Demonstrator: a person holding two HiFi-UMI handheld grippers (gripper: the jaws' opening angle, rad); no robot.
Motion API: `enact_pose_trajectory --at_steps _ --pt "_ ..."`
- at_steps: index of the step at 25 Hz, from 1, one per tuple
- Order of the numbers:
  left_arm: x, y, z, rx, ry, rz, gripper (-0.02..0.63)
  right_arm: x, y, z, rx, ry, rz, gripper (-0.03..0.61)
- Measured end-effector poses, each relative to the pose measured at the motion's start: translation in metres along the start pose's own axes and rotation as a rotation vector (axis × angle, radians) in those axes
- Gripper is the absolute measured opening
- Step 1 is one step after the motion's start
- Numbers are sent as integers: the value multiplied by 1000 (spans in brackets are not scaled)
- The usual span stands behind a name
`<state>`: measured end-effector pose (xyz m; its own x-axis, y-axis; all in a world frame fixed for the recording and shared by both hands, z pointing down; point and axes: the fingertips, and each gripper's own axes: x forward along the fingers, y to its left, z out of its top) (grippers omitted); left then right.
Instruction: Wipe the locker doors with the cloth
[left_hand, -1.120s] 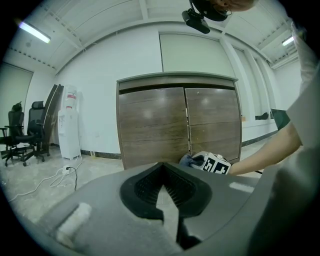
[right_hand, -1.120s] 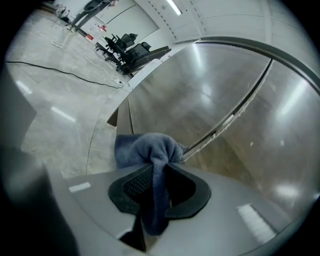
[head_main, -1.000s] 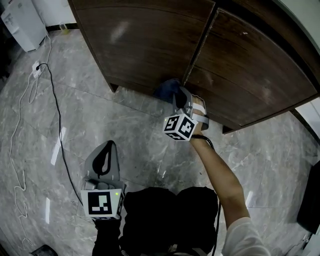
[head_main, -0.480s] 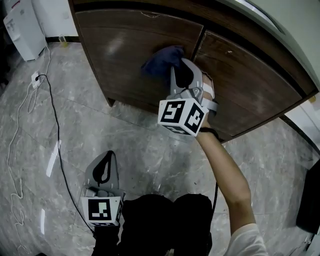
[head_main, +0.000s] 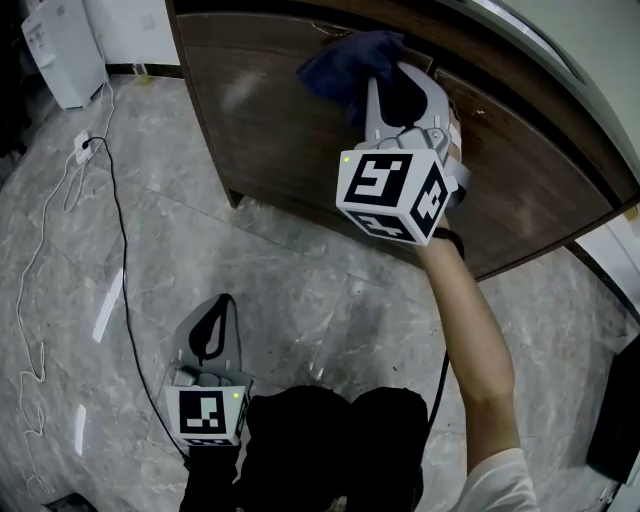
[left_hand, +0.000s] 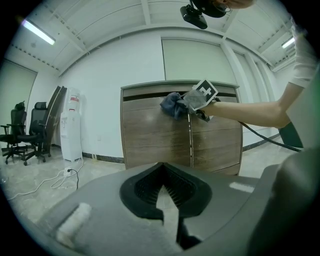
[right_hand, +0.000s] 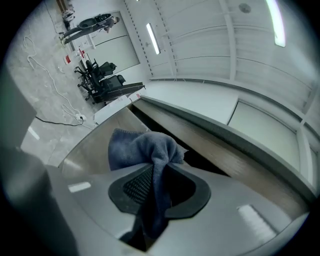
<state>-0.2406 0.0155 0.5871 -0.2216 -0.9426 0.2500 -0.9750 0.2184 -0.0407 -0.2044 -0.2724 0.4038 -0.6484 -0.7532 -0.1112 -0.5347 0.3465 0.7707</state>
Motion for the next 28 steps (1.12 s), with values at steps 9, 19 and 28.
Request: enact_pose_trajectory --at_steps 9,19,28 --pt "0 8 -14 -19 11 14 2 2 113 -55 -109 76 128 72" --pt "2 27 -34 -43 53 43 2 -7 255 -141 -173 224 352 72" --pt "6 41 -46 -39 71 66 2 -12 338 -192 -214 324 500 72"
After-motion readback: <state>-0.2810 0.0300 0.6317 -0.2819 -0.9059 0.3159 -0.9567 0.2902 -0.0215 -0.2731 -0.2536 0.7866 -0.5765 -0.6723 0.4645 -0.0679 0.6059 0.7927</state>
